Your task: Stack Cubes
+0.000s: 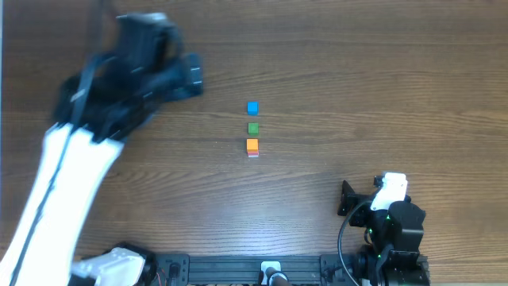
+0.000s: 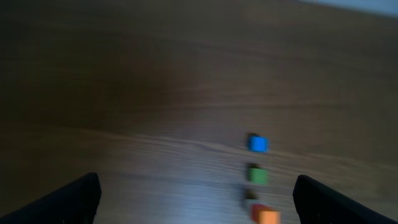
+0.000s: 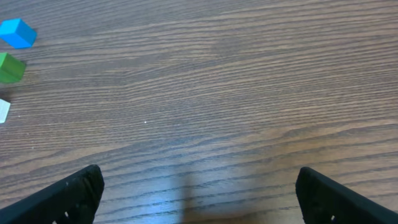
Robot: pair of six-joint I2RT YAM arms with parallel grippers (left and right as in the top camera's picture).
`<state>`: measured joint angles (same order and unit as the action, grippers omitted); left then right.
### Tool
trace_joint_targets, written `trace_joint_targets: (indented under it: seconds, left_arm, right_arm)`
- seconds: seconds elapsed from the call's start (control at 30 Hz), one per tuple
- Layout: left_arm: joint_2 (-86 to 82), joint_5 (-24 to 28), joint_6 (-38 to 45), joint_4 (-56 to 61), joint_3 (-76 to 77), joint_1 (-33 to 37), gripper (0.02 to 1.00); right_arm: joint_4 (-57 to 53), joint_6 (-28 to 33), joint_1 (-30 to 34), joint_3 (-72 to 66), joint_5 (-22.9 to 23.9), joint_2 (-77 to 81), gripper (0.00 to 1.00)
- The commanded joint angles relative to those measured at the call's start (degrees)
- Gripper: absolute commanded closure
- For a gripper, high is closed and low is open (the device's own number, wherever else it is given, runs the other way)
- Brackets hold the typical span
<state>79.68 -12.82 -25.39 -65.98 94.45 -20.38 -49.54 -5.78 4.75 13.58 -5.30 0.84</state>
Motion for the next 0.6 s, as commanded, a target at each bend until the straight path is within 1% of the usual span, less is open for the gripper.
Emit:
trace_joint_targets:
  seconds: [0.03, 0.2, 0.37, 0.5, 0.6]
  left_arm:
    - [-10.8, -5.0, 5.0, -1.5, 1.2, 5.4, 0.018]
    - [-20.6, -0.3, 13.7, 2.0, 1.1, 10.6, 0.018]
    - [-26.3, -0.3, 19.7, 2.2, 0.4, 15.3, 0.018]
    - [-30.4, 0.2, 24.2, 4.7, -2.7, 18.7, 0.018]
    - [-34.1, 4.1, 26.8, 7.0, -5.7, 21.0, 0.018]
  right_arm:
    - [0.0, 0.3, 0.3, -0.2, -0.2, -0.5, 0.007]
    - [0.0, 0.3, 0.3, -0.2, -0.2, -0.5, 0.009]
    - [0.0, 0.3, 0.3, -0.2, -0.2, -0.5, 0.009]
    - [0.0, 0.3, 0.3, -0.2, -0.2, -0.5, 0.007]
    - [0.0, 0.3, 0.3, -0.2, -0.2, -0.5, 0.009]
